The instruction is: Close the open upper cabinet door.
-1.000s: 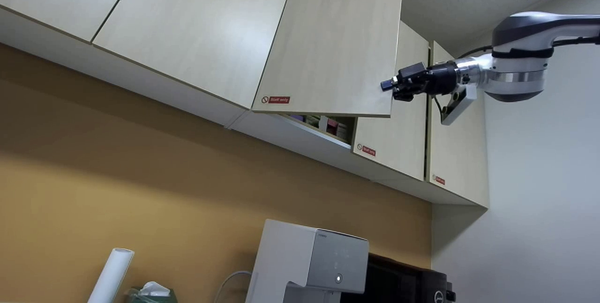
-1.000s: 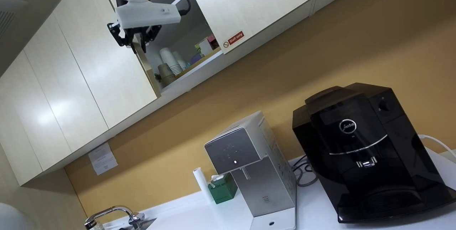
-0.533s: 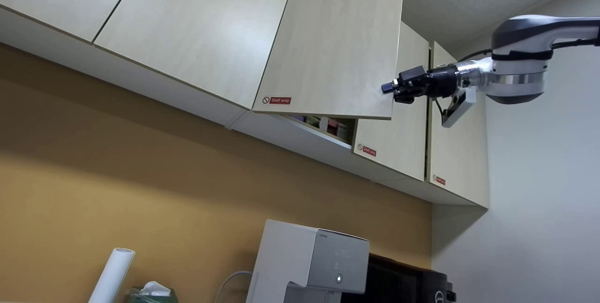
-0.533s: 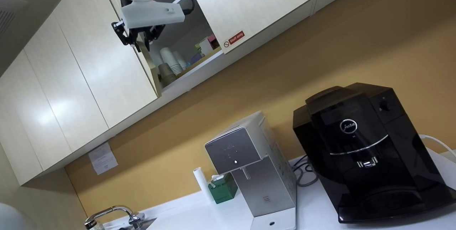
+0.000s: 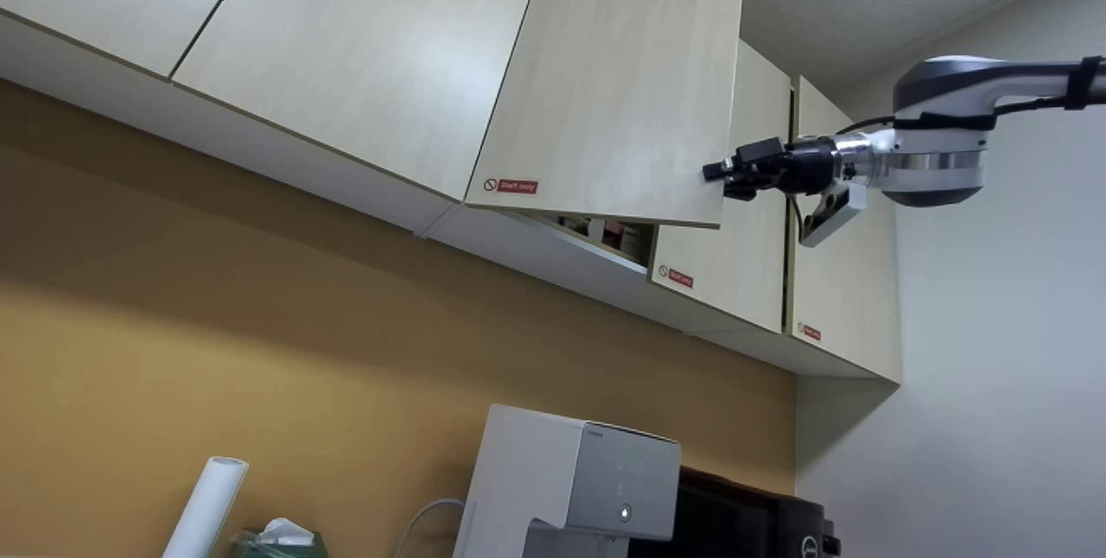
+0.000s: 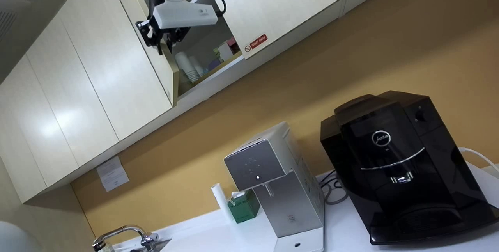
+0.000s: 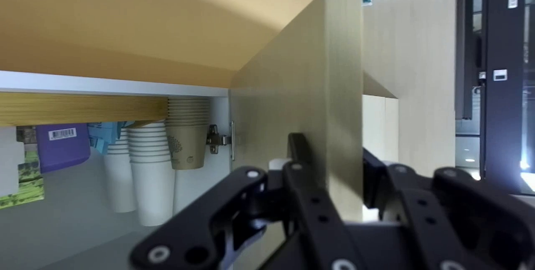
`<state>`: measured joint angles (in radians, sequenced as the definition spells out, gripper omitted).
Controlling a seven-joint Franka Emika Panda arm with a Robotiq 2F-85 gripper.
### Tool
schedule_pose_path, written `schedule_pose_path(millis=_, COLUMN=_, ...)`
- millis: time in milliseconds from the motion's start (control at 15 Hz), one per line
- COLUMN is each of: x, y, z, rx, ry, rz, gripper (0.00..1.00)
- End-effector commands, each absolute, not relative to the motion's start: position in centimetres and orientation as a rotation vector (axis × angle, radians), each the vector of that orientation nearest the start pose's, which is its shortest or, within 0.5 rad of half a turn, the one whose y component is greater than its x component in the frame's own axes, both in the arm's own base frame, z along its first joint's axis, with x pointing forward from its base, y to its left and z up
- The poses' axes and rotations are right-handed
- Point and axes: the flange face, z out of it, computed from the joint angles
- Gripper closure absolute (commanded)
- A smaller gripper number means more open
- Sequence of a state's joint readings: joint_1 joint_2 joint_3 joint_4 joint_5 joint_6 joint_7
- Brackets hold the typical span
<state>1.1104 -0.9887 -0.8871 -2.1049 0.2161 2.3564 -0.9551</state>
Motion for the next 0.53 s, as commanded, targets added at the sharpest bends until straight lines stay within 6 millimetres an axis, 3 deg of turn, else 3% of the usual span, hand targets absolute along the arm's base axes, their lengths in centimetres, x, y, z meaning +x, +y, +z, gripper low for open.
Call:
schedule_pose_path(millis=0, x=47.0, y=-8.6, z=70.8, rx=-1.792, ry=-1.101, rz=-1.314, gripper=0.93)
schedule_pose_path(millis=333, x=50.0, y=-10.8, z=71.1, rx=-1.799, ry=-1.065, rz=-1.357, gripper=0.93)
schedule_pose_path(millis=467, x=50.9, y=-10.8, z=71.1, rx=-1.787, ry=-1.059, rz=-1.357, gripper=0.93)
